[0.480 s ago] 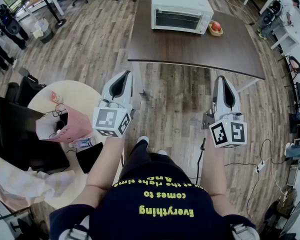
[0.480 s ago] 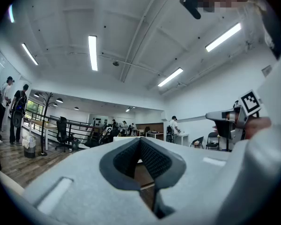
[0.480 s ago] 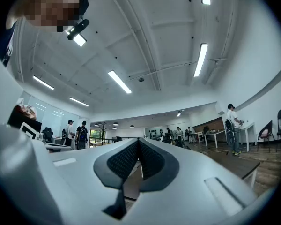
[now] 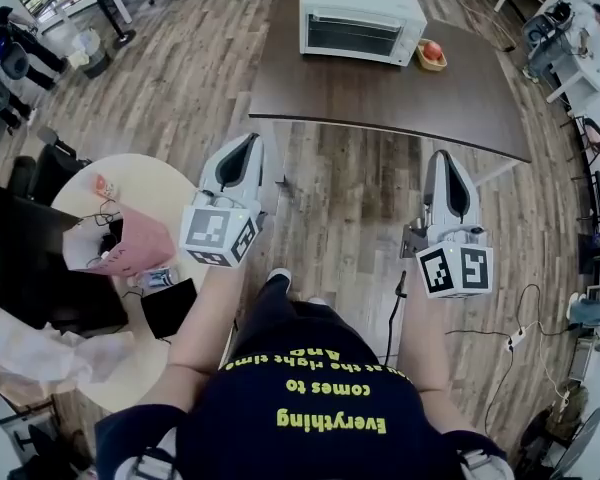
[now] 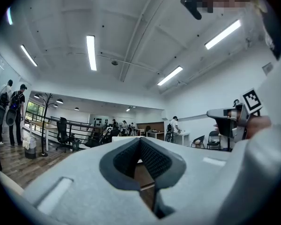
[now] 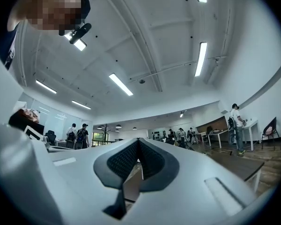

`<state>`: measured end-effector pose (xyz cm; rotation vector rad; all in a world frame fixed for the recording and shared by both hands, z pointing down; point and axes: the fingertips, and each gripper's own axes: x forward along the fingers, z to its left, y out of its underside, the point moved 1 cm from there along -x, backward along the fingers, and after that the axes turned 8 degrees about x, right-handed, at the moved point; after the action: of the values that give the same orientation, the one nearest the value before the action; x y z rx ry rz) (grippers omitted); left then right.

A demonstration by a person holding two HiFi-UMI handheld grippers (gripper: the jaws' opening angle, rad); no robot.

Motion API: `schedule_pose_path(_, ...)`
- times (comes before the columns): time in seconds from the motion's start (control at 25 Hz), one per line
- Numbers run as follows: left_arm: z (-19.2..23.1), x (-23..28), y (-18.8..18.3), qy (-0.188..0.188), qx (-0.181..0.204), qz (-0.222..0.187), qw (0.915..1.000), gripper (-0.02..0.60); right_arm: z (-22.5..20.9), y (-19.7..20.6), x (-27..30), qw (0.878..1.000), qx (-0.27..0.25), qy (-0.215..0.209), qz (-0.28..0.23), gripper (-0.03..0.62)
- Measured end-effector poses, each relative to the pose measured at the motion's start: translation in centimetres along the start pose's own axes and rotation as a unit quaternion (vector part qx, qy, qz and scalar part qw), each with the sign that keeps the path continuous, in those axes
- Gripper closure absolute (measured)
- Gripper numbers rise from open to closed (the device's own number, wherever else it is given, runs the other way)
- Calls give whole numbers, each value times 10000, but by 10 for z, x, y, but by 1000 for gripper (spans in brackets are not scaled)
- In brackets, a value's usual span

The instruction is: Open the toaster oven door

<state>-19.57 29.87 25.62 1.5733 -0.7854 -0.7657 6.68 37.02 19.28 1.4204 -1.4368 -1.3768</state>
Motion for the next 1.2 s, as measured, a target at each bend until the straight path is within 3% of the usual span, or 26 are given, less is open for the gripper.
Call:
schedule_pose_path(0.36,-3,19,9,-266,-54,193,9994,579,-28,25,19,9994,132,-112,304,577)
schedule_pose_path(0.52,9,45,19,-277,-69,245,9993,517,-36,38,45,9989,183,-146,394,494)
schedule_pose_path(0.76,40,105,27,-217,-60,238,9995,425,-48,50,103,9988,139,-110,447,461)
schedule_pose_path(1.2,115,206,31,111,85,82,9999,350,-56,68,222,9993,75,81,366,393)
